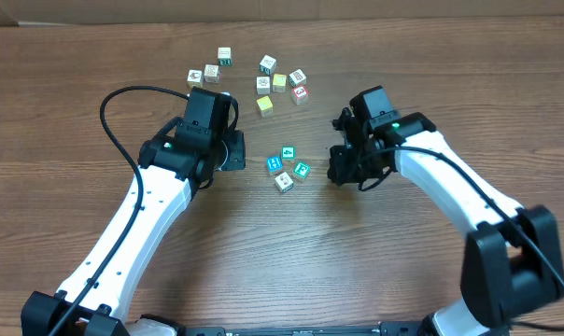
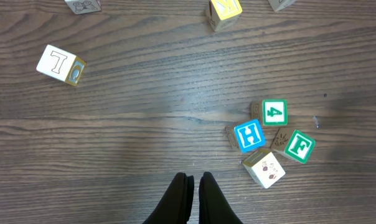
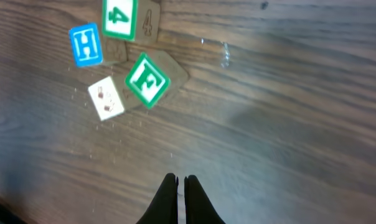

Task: Form a circle

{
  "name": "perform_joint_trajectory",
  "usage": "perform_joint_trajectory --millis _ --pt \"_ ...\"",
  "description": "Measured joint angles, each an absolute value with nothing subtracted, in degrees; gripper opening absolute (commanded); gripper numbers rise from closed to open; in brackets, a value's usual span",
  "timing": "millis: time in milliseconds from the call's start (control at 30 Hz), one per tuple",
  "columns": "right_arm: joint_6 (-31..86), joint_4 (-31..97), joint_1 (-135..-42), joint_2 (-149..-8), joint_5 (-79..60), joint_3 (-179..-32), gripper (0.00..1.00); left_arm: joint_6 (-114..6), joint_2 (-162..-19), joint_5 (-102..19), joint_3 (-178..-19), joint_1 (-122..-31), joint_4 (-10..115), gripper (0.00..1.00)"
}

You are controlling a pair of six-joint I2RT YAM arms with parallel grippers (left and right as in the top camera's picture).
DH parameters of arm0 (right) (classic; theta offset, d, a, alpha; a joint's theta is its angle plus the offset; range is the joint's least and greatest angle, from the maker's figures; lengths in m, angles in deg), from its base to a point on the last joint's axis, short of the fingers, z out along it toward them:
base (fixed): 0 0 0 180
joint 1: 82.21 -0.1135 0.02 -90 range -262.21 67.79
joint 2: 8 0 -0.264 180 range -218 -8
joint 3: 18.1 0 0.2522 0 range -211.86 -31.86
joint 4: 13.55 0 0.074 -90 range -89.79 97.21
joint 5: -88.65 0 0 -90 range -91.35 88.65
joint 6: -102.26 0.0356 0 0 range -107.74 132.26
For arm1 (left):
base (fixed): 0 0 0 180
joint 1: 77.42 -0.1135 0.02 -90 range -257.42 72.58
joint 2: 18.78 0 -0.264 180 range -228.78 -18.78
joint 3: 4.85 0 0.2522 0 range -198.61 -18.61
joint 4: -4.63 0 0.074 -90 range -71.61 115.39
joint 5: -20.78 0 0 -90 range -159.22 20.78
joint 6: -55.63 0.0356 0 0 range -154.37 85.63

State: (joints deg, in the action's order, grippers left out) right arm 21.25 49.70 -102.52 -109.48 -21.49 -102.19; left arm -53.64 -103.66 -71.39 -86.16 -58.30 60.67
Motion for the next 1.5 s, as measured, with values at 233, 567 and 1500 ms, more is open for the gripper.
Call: perform_joint_trajectory --millis 233,567,1500 --pt "21.6 46.9 -103.4 -112.7 -22.1 -101.8 0.04 -53.6 -103.7 -71.4 -86.2 -58.3 60.6 0.04" --pt "22.7 44.4 -103.7 -114.7 -22.0 -101.8 0.04 -53.6 -103.7 -71.4 -86.2 -58.3 60.6 0.04" --pt "25.8 36.5 -104.7 -119.2 -21.9 -101.8 0.04 -53.6 -103.7 -71.4 -86.2 -58.3 60.6 0.04"
